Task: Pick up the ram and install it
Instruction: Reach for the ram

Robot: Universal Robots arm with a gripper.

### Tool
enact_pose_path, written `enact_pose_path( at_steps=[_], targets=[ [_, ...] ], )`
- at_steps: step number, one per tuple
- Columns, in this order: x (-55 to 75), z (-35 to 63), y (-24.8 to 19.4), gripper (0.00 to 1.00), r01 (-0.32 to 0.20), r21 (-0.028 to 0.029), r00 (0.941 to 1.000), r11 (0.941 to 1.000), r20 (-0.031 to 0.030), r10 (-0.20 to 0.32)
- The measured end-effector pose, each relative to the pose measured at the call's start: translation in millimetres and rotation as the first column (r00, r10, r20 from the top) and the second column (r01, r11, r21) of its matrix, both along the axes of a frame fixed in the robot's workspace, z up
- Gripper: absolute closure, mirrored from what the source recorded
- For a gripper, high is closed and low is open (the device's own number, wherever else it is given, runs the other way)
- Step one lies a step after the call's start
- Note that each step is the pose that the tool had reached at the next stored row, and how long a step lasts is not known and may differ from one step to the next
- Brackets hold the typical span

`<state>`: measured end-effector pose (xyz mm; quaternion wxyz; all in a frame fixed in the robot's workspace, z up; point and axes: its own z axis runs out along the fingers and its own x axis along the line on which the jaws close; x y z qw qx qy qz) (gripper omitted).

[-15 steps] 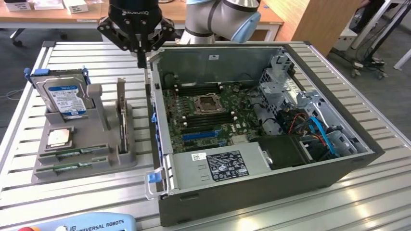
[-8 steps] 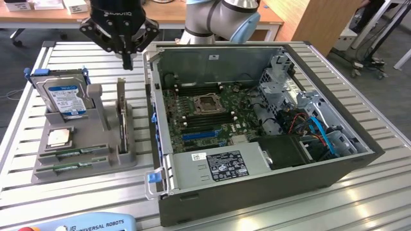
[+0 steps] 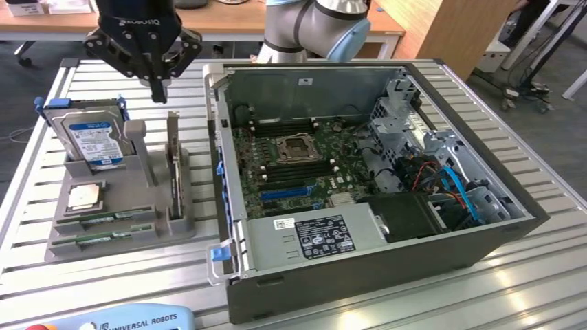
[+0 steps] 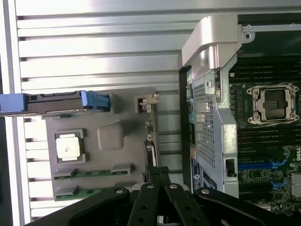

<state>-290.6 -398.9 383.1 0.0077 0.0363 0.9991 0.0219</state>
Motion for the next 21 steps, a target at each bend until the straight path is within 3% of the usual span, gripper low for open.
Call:
enact_pose_path(
  at_steps=[11,21],
  targets=[
    [-24.1,-2.4,0.0,0.90,-0.002,0.0000,1.0000,1.0000,-0.0035,0.002],
    [-54.9,-4.8,0.0,0.90,-0.009,-0.0006,0.9999,1.0000,-0.0058,0.009]
  ],
)
